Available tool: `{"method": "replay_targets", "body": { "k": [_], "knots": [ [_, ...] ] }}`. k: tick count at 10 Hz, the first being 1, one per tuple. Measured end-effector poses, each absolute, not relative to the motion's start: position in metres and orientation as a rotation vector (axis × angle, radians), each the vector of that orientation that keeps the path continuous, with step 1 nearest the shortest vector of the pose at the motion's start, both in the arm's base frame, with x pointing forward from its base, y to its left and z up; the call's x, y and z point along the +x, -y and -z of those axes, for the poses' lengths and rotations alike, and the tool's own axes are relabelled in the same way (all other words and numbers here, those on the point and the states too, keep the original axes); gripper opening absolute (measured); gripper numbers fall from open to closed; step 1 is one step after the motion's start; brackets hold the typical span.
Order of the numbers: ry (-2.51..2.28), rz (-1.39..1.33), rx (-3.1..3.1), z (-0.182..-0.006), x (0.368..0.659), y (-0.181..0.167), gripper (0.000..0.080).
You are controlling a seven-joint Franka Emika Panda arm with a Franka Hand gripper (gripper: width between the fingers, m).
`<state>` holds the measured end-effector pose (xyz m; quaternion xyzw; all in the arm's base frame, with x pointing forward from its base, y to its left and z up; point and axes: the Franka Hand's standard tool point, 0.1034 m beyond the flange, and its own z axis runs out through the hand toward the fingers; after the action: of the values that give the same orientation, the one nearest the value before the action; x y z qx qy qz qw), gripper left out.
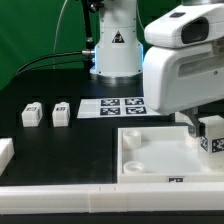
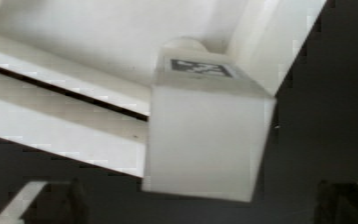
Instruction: Assemble one leg
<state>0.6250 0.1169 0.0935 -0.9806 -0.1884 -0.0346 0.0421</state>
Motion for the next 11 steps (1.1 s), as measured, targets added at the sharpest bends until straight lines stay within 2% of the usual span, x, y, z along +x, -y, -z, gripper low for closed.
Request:
{"method": "replay_targets", "body": {
  "k": [6, 7, 8, 9, 10, 11],
  "knots": [
    [0.538, 0.105, -3.011, -0.078, 0.613, -0.1, 0.0648],
    [0.536, 0.105, -3.01, -0.077, 0.612, -0.104, 0.0603],
    [0.542, 0.105, -3.008, -0.078, 0.611, -0.108, 0.0603],
    [0.548, 0.104, -3.007, -0.078, 0.611, -0.111, 0.0427],
    [0.553, 0.104, -3.006, -0.078, 0.61, -0.113, 0.0427],
    [0.552, 0.104, -3.006, -0.077, 0.61, -0.113, 0.0289]
  ]
}}
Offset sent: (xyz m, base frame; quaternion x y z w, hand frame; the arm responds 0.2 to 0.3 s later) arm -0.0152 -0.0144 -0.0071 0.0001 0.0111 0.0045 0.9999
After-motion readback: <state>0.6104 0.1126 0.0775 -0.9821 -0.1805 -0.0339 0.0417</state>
